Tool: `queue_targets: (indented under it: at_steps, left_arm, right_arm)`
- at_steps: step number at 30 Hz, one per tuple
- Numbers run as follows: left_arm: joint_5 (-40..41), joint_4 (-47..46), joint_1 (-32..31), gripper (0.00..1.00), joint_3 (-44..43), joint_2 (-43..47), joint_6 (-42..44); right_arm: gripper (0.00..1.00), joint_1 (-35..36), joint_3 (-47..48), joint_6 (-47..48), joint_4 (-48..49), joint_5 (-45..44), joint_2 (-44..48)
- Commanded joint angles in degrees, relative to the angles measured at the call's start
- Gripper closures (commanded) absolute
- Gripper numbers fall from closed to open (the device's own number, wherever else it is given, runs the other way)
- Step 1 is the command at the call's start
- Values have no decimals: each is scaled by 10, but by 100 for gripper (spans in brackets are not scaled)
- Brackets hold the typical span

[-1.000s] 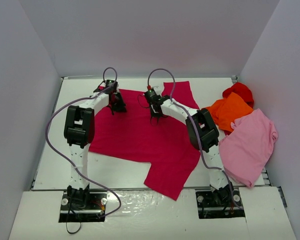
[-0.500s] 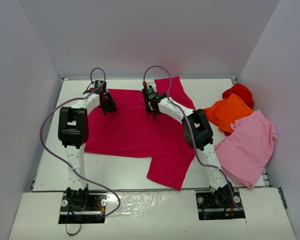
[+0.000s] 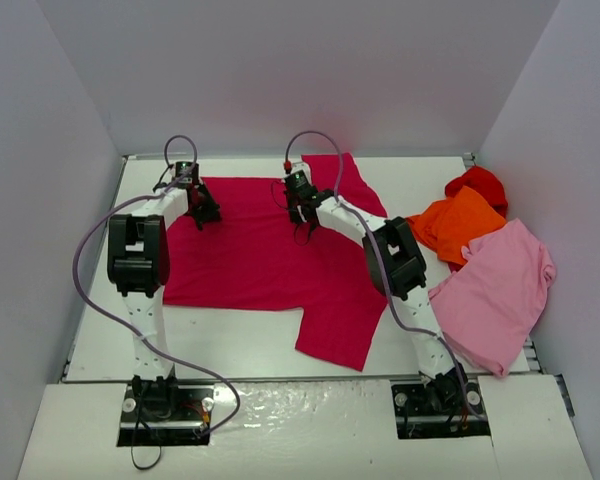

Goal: Fold and stack the t-shirts
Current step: Flatten out the tshirt

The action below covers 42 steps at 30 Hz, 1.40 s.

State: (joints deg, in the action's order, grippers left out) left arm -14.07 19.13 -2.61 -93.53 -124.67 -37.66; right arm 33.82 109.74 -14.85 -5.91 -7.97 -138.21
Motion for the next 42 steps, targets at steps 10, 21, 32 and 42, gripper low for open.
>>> queue_targets:
  at_steps: [10,21,32,42]
  left_arm:
    - [30,-202,-24,55,130,200,18]
    - [-78,-224,-26,46,348,415,-52]
    - [-71,-36,-25,49,462,662,-35]
    - [-159,-8,-26,48,449,662,-102]
  right_arm:
    - [72,-2,-228,1,124,-35,280]
    - [21,32,-561,-106,58,87,565]
    - [7,78,-766,-271,-152,120,977]
    - [33,114,-812,-347,-193,162,1009]
